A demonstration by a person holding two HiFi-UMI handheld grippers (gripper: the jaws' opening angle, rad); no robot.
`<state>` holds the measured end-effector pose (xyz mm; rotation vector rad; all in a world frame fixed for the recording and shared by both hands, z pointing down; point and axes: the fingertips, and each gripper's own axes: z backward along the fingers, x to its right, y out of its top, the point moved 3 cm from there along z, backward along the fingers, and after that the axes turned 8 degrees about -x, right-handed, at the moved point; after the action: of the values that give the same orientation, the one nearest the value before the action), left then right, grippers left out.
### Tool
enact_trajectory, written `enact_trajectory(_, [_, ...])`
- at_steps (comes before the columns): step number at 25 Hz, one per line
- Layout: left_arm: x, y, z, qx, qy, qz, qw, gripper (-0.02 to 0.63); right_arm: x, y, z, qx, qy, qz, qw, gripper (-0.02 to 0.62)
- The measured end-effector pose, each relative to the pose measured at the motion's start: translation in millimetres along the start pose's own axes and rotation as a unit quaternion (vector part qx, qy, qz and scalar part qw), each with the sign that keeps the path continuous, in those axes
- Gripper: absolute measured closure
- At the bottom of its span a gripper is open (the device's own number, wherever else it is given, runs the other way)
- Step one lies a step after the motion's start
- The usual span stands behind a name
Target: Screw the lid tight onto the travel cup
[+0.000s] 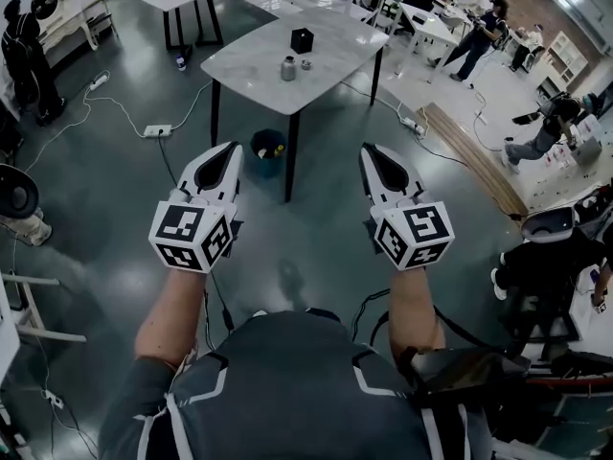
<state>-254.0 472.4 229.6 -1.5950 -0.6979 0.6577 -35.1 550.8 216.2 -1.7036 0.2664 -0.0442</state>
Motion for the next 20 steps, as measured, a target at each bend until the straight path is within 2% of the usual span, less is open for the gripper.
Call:
enact_trajectory(5, [-20, -11, 2, 0.001, -0.001, 0.008, 1.0000, 0.597, -13, -5, -14, -0.004, 0.000, 0.001, 1.000, 0.566])
enact_trajectory(12, [-47, -18, -23, -0.004, 0.011, 0.006, 0.9999, 0.597, -4, -7, -58, 0.005, 0.021, 0.008, 1.000, 0.566])
enact_trajectory(20, [-85, -3, -96, -0.005, 0.045, 0.002, 0.9990, 0.597, 54, -2, -143, 0.012, 0.050, 0.015, 0.999, 0.566])
